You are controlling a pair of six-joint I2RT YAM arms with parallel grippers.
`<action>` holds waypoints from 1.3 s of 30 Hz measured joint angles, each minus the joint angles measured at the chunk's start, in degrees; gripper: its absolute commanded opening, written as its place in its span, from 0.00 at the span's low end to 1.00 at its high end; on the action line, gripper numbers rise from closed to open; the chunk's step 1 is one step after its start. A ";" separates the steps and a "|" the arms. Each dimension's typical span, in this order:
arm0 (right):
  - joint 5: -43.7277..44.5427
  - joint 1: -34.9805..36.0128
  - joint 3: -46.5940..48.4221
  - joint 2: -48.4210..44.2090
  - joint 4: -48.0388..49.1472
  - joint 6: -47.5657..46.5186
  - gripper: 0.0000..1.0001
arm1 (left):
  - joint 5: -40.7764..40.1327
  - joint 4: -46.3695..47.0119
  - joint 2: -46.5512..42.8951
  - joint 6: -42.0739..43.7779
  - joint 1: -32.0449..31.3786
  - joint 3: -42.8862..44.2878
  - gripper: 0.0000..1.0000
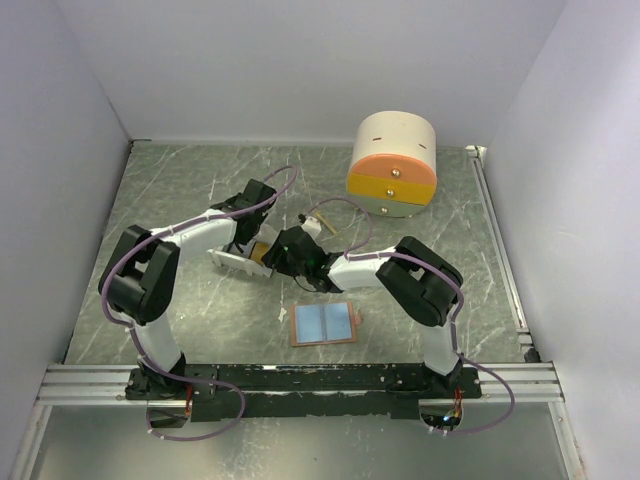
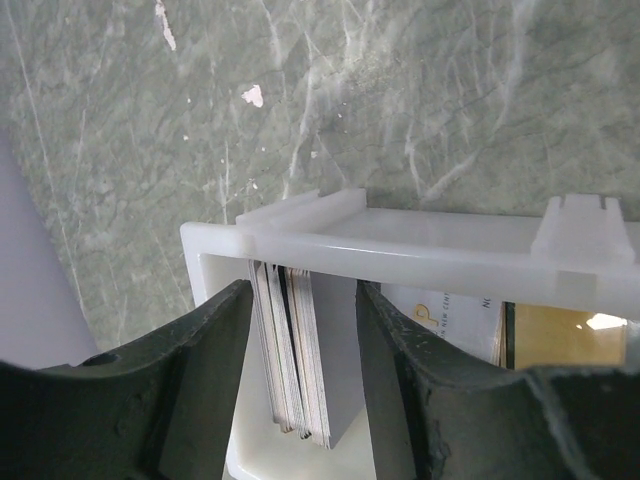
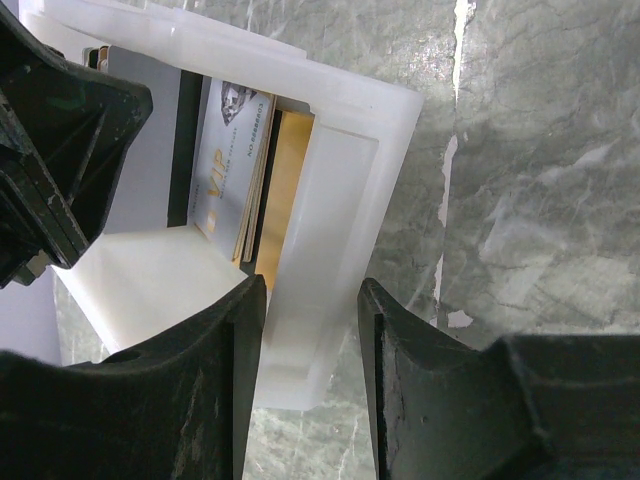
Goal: Put the credit cards into the card holder
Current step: Pick up the credit card from the storage box.
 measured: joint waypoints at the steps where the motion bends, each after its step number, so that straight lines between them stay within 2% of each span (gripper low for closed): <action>1: 0.00 0.00 -0.07 0.02 0.04 0.04 0.41 | -0.35 0.11 0.09 0.09 0.00 -0.04 0.55; 21: -0.02 0.00 -0.37 0.00 0.63 0.59 0.41 | -2.36 2.93 2.01 1.95 0.57 -0.61 0.40; 37: -0.04 0.02 -0.39 0.00 0.90 1.64 0.41 | -1.38 0.81 2.05 2.36 1.09 1.33 0.29; 39: -0.07 0.02 -0.39 0.00 0.90 1.70 0.41 | -1.11 0.76 2.05 2.49 1.09 1.33 0.25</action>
